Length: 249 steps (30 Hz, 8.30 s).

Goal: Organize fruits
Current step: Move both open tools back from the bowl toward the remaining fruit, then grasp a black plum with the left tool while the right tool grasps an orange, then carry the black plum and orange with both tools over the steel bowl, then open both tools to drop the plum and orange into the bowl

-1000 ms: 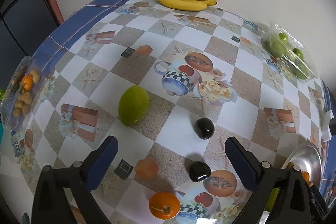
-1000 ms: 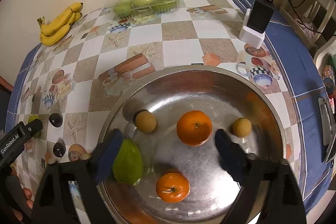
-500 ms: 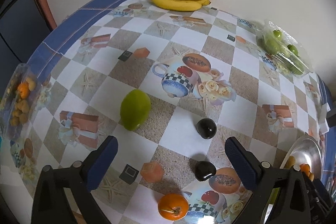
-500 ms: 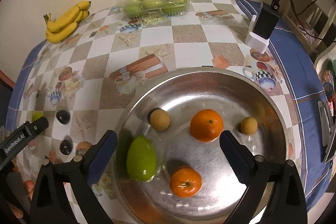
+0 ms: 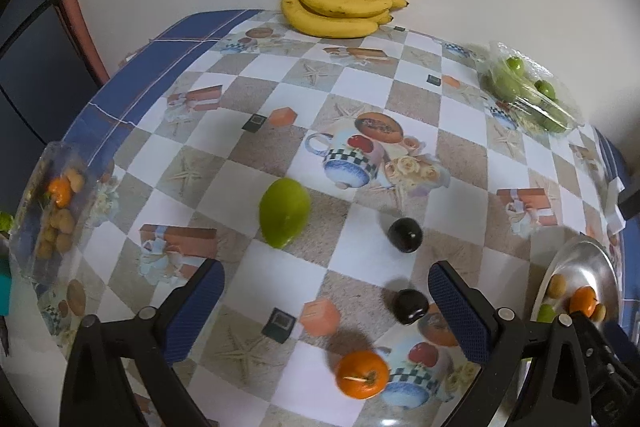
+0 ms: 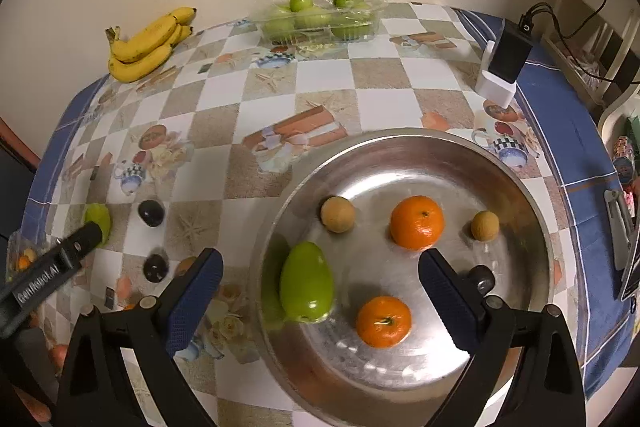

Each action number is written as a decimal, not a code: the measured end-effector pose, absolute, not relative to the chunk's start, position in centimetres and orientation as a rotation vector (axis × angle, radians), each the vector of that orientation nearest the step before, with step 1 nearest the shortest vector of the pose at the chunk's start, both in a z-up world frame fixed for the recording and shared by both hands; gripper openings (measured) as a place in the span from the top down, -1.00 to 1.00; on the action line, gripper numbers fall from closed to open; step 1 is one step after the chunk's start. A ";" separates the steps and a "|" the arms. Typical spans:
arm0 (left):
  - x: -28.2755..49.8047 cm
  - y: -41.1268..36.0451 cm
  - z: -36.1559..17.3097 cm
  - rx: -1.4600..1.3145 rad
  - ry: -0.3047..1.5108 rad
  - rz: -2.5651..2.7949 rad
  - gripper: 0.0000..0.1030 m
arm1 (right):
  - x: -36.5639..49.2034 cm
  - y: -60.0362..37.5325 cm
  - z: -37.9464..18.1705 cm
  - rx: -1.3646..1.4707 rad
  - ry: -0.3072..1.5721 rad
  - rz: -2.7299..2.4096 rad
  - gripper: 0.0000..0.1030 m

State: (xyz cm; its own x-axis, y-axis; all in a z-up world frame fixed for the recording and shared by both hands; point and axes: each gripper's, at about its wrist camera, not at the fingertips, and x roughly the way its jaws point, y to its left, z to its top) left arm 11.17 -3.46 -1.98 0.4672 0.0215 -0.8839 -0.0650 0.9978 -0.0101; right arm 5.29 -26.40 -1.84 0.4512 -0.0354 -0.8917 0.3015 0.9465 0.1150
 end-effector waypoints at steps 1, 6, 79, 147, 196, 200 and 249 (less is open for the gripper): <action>11.0 -3.2 -2.0 -0.045 1.082 0.057 -1.00 | 5.2 -26.1 -1.8 0.276 1.084 -0.204 -0.91; 10.4 -1.6 -1.6 -0.055 1.065 0.076 -1.00 | 5.1 -24.4 -1.8 0.270 1.095 -0.157 -0.91; 10.1 6.3 -6.4 -0.328 1.277 0.067 -0.94 | 6.8 -10.4 -6.0 0.213 1.264 0.144 0.08; 13.0 -6.7 -7.9 -0.252 1.318 -0.215 0.37 | 6.0 -25.0 -2.3 0.476 1.085 -0.058 0.26; 4.1 -21.6 -2.6 0.115 1.219 -0.576 0.45 | 1.3 -35.5 -3.8 0.565 1.150 -0.343 0.25; 4.1 -21.7 -3.0 0.119 1.237 -0.577 0.45 | 1.4 -35.3 -4.4 0.550 1.171 -0.352 0.25; 7.9 -15.9 -3.0 -0.078 1.241 -0.370 -0.15 | 1.1 -35.3 -2.8 0.528 1.134 -0.368 0.13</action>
State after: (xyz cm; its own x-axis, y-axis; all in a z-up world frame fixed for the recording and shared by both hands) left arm 7.93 -15.91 -3.02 0.2729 -0.3169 -0.9084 0.2330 0.9379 -0.2572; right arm 1.09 -35.28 -2.76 0.3845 -0.0130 -0.9230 0.5318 0.8204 0.2100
